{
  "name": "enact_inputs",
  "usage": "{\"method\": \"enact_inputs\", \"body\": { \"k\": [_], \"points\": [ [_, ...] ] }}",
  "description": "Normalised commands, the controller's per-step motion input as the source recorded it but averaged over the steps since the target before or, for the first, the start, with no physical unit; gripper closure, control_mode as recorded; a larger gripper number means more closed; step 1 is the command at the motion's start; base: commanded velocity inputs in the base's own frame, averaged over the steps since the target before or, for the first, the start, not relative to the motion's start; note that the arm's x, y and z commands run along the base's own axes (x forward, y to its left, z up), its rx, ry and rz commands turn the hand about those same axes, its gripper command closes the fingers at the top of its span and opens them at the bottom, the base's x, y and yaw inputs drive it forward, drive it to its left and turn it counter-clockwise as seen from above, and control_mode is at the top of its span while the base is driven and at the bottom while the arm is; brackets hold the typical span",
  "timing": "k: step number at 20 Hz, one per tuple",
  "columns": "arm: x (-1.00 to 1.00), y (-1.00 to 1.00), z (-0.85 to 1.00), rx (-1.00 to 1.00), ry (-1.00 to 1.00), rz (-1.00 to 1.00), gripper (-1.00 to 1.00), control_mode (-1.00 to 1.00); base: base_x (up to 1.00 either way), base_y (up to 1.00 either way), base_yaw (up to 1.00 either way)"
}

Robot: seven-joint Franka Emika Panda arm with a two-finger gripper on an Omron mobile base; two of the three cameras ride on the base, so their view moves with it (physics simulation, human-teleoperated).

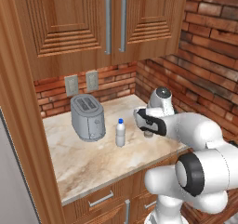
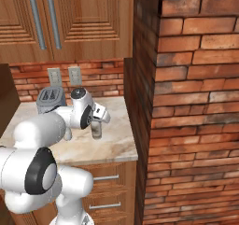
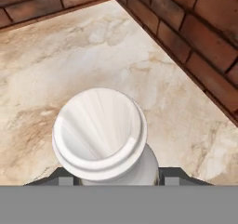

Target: Place the drinks on the dining counter in a tight cluster.

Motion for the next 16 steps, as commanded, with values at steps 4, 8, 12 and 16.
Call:
{"method": "enact_inputs", "body": {
  "k": [4, 8, 12, 16],
  "points": [
    [-0.56, 0.00, 0.32, 0.00, -0.08, 0.00, 1.00, -1.00, 0.00, 0.00, 0.00],
    [-0.52, 0.00, 0.51, 0.00, 0.01, 0.00, 1.00, -1.00, 0.00, 0.00, 0.00],
    [-0.22, 0.00, 0.54, 0.00, 0.12, 0.00, 1.00, -1.00, 0.00, 0.00, 0.00],
    [-0.28, 0.00, 0.54, 0.00, 0.16, 0.00, 1.00, -1.00, 0.00, 0.00, 0.00]
  ]
}}
